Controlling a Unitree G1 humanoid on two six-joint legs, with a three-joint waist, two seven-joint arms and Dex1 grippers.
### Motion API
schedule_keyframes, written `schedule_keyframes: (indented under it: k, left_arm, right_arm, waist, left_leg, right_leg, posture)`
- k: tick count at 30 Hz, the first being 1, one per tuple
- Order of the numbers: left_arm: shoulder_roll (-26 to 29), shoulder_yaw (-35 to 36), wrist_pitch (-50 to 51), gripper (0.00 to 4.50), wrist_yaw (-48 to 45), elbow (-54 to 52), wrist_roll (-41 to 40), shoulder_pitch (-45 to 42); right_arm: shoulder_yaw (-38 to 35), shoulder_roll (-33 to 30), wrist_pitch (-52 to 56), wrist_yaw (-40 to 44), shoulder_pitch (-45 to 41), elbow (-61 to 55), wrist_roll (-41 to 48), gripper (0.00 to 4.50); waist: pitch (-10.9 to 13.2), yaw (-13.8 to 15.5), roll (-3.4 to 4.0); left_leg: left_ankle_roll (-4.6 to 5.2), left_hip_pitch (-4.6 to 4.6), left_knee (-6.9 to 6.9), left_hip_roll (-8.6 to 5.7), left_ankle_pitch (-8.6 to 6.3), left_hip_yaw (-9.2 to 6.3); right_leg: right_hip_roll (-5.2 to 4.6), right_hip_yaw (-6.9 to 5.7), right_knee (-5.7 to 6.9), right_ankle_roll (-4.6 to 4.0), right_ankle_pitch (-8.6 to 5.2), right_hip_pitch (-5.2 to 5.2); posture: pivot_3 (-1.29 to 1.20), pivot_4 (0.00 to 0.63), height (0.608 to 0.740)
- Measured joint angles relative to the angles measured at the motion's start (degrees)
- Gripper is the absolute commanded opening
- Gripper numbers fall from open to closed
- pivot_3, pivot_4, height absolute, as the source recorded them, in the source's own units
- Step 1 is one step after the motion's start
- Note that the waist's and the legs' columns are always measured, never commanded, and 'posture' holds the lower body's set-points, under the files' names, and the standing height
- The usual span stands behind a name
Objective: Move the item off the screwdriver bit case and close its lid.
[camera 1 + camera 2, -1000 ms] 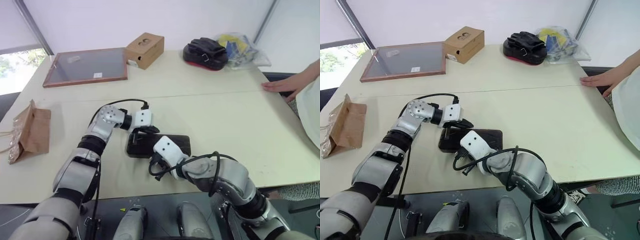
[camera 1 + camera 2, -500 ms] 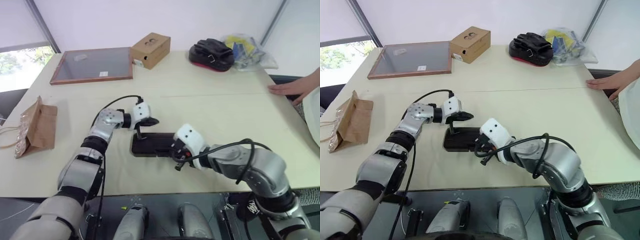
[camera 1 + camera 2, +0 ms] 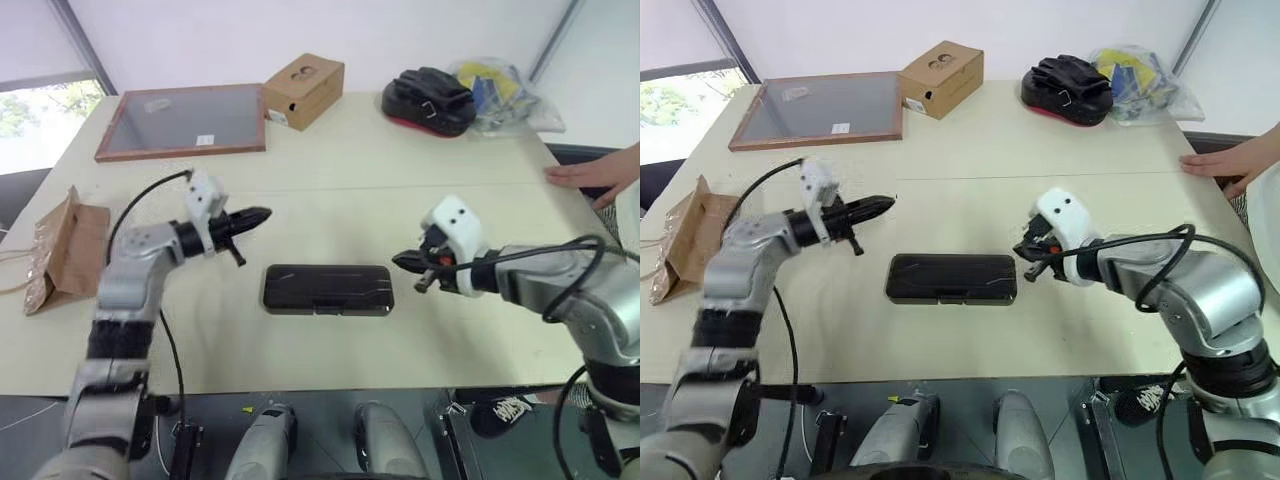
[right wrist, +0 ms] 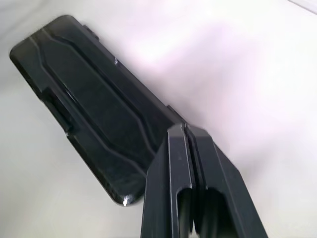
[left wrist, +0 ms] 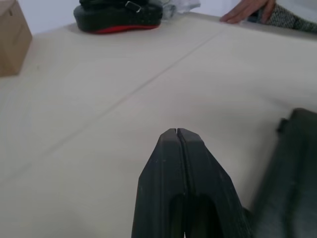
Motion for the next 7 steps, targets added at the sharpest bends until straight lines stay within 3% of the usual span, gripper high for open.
schedule_keyframes:
  k: [3,7]
  left_arm:
    - [2.13,3.80,9.56,0.00,3.49,-14.79,-6.80,9.24]
    - [1.93,7.91,18.17,0.00,9.52,-26.88,-15.27,16.90]
  right_arm:
    - [0.27,-2.60,-4.35,3.39,0.36,2.19,-2.03,0.02]
    - [0.64,-3.41,-8.12,6.68,0.30,4.37,-3.91,0.02]
  waist:
    - [0.12,0.08,0.04]
    - [0.16,0.29,0.00]
  left_leg:
    - [-0.01,-0.01,-0.01,0.01,-0.01,0.07]
    - [-0.01,-0.02,0.01,0.00,-0.01,0.11]
  right_leg:
    - [-0.05,0.01,-0.07,-0.01,-0.01,0.01]
    - [-0.08,0.01,-0.08,-0.02,-0.02,0.02]
  posture:
    - [0.00,0.150,0.740]
    - [0.00,0.150,0.740]
